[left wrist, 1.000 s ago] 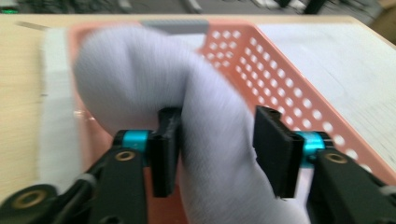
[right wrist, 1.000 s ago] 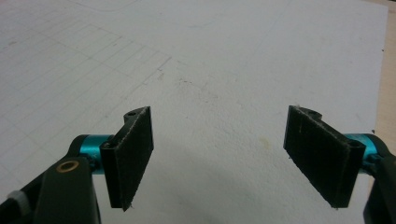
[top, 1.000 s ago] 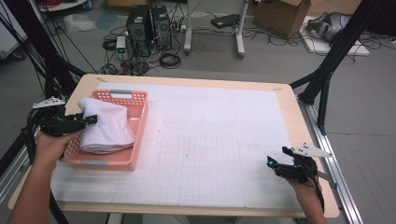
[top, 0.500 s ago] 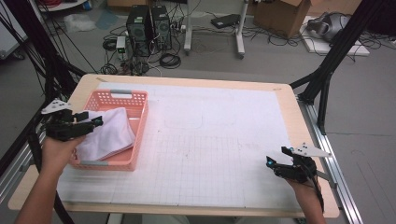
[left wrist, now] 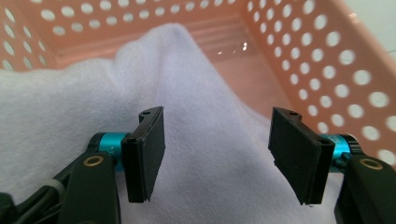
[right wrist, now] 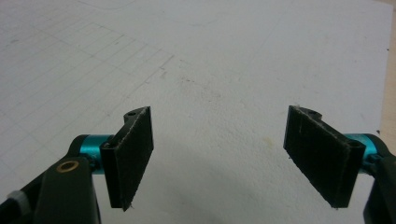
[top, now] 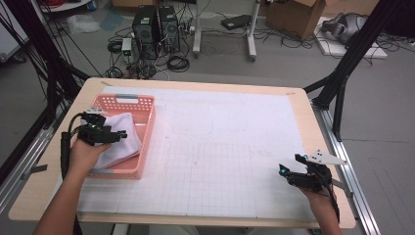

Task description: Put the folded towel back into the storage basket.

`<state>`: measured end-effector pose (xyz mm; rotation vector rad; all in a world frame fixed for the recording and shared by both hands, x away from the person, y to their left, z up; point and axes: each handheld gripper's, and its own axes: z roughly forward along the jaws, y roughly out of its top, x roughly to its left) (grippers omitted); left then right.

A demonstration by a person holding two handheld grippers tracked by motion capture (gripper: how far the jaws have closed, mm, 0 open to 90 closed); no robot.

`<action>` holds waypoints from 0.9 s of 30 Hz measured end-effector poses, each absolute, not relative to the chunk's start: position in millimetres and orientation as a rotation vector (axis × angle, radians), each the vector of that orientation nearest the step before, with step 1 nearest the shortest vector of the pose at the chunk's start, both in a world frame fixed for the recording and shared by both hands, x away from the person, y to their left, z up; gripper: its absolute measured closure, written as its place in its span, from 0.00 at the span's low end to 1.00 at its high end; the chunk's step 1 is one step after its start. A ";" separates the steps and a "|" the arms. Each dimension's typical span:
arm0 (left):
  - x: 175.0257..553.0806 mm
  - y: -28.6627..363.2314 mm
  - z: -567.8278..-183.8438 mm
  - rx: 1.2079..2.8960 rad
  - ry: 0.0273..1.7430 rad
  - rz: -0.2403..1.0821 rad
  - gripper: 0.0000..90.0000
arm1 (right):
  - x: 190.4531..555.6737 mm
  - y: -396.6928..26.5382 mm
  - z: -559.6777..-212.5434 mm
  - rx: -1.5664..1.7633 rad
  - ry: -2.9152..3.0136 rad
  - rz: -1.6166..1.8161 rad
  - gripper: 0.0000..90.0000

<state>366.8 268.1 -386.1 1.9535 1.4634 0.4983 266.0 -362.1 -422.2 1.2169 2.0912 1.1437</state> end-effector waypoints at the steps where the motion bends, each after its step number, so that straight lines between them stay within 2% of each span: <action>1: 368.7 267.4 -388.0 1.966 1.478 0.490 0.40 | 266.0 -362.0 -422.2 1.217 2.091 1.144 0.26; 7: 379.6 265.1 -402.9 2.011 1.588 0.460 0.41 | 266.2 -362.2 -422.4 1.215 2.094 1.145 0.26; 15: 384.6 260.1 -410.6 2.019 1.570 0.448 0.35 | 266.2 -361.7 -422.5 1.216 2.098 1.146 0.26; 23: 382.8 253.9 -413.9 2.048 1.392 0.358 0.35 | 267.5 -360.2 -422.9 1.211 2.106 1.146 0.26; 27: 381.1 251.3 -413.7 2.086 1.298 0.329 0.40 | 267.8 -359.6 -423.1 1.214 2.106 1.148 0.26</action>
